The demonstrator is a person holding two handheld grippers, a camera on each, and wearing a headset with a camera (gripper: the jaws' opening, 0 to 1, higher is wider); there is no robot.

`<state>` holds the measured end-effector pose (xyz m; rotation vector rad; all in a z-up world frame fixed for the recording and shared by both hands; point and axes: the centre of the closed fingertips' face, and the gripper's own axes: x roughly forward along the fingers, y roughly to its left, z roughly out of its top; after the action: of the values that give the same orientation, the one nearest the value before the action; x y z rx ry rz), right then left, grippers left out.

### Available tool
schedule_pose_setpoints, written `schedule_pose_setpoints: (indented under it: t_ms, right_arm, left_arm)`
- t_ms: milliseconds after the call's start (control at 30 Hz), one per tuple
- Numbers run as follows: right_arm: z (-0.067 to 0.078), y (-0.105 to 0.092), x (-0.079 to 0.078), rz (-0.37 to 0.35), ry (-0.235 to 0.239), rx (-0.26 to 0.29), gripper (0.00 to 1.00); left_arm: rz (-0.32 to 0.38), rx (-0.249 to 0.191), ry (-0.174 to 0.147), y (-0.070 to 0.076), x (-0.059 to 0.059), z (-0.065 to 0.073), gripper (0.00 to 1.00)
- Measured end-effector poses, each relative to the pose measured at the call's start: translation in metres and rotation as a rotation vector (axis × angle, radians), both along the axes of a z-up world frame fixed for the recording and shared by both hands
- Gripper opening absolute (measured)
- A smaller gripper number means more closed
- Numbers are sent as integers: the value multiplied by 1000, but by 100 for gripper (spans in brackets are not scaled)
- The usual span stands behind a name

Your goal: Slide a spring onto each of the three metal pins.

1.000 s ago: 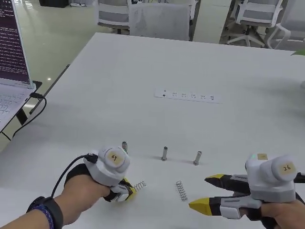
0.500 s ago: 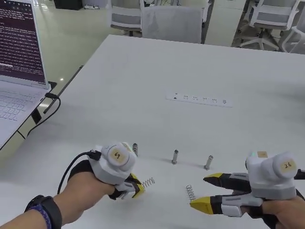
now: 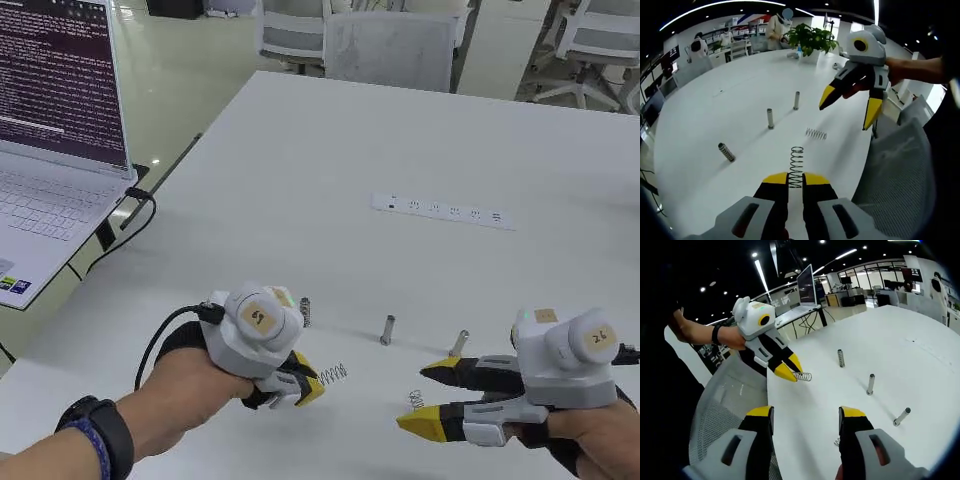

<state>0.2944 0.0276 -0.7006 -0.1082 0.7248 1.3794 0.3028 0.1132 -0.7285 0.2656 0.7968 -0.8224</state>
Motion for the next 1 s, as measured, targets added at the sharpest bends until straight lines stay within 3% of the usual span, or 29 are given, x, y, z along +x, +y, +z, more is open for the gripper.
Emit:
schedule_pose_setpoints:
  t_ms: [633, 1000]
  right_arm:
    - [5, 22, 1, 120, 1, 30, 41]
    - [5, 30, -5, 177, 17, 47, 36]
  left_arm:
    - [-55, -24, -46, -19, -6, 19, 2]
    - [-103, -43, -57, -38, -15, 25, 2]
